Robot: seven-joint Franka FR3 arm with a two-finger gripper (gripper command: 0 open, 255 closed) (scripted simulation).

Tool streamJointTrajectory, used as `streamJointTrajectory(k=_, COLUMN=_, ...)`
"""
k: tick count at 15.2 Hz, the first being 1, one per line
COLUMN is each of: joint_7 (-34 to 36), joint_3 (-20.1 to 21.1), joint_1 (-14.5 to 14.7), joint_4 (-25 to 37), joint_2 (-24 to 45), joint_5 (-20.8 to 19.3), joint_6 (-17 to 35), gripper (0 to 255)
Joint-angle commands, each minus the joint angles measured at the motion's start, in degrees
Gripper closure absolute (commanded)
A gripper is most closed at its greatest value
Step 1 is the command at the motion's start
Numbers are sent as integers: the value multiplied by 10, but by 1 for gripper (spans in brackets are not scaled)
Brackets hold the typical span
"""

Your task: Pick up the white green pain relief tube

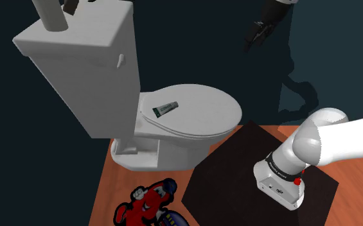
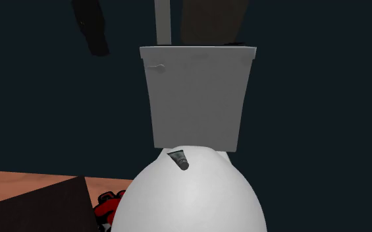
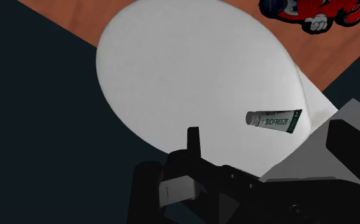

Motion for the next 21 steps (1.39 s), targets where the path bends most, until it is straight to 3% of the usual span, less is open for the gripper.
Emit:
streamJointTrajectory(k=1, joint_7=0, joint_3=0, joint_1=0, joint_4=0, joint_2=0, joint_5=0, joint_6=0, gripper=0)
streamJointTrajectory(k=10, joint_7=-151, joint_3=-30, joint_1=52, joint_4=-22, joint_2=142, joint_5=-25, joint_6=153, gripper=0)
streamJointTrajectory(k=21, joint_7=-325, joint_3=-41, joint_1=104, joint_4=12, joint_2=348, joint_5=-35, joint_6=314, gripper=0)
